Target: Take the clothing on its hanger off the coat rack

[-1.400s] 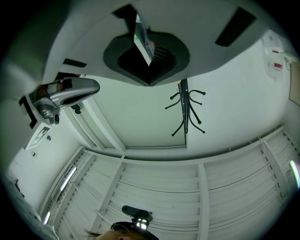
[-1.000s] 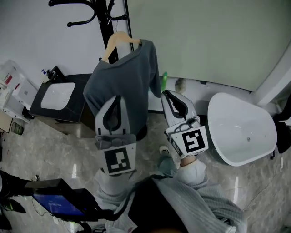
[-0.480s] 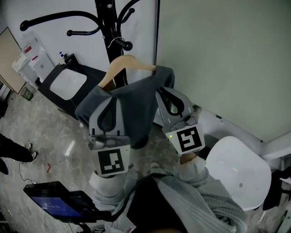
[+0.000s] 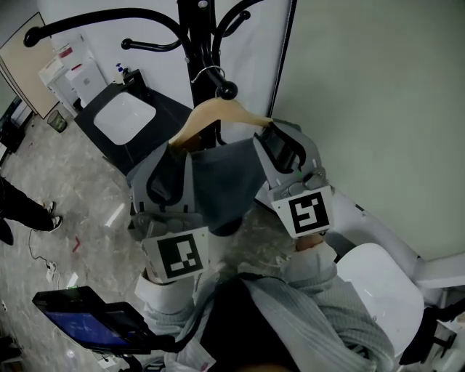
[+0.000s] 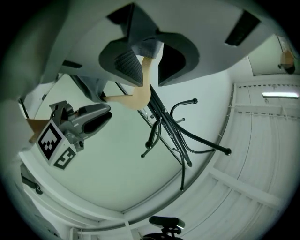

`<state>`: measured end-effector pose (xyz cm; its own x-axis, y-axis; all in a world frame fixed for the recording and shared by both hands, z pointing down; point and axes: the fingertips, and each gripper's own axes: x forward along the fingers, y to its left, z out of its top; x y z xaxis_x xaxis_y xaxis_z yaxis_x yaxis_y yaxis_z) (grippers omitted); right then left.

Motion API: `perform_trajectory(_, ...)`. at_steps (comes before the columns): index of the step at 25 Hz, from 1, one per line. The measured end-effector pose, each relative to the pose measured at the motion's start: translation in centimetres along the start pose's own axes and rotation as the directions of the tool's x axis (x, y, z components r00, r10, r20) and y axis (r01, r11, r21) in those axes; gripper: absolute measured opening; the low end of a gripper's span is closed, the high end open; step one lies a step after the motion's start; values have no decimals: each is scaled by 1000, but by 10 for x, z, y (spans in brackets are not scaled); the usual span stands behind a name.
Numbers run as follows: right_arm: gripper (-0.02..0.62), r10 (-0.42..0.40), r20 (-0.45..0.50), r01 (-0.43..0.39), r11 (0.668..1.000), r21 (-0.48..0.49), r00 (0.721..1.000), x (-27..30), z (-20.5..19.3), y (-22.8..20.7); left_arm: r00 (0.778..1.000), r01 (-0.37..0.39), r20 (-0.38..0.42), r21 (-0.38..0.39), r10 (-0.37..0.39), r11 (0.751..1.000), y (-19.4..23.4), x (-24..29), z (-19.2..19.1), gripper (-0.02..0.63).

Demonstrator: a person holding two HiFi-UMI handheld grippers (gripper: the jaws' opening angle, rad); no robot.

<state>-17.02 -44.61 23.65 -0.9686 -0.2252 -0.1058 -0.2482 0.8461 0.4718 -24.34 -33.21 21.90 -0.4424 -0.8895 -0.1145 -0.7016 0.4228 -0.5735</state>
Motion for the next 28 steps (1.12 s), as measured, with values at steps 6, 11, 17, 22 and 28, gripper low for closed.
perform_trajectory(6, 206, 92, -68, -97, 991, -87, 993, 28, -13, -2, 993, 34, -118, 158, -15, 987, 0, 25, -25, 153)
perform_trajectory(11, 227, 127, -139, -148, 977, -153, 982, 44, -30, -5, 987, 38, -158, 202, -6, 979, 4, 40, -36, 202)
perform_trajectory(17, 224, 145, -146, -164, 978, -130, 979, 51, -48, -5, 987, 10, -157, 262, 33, 965, -3, 53, -46, 201)
perform_trajectory(22, 141, 110, -121, -129, 979, -156, 987, 53, -49, -11, 989, 14, -149, 263, 26, 965, -8, 57, -44, 140)
perform_trajectory(28, 129, 92, -106, -111, 975, -191, 990, 53, -48, -11, 984, 31, -179, 271, 19, 962, -9, 57, -44, 114)
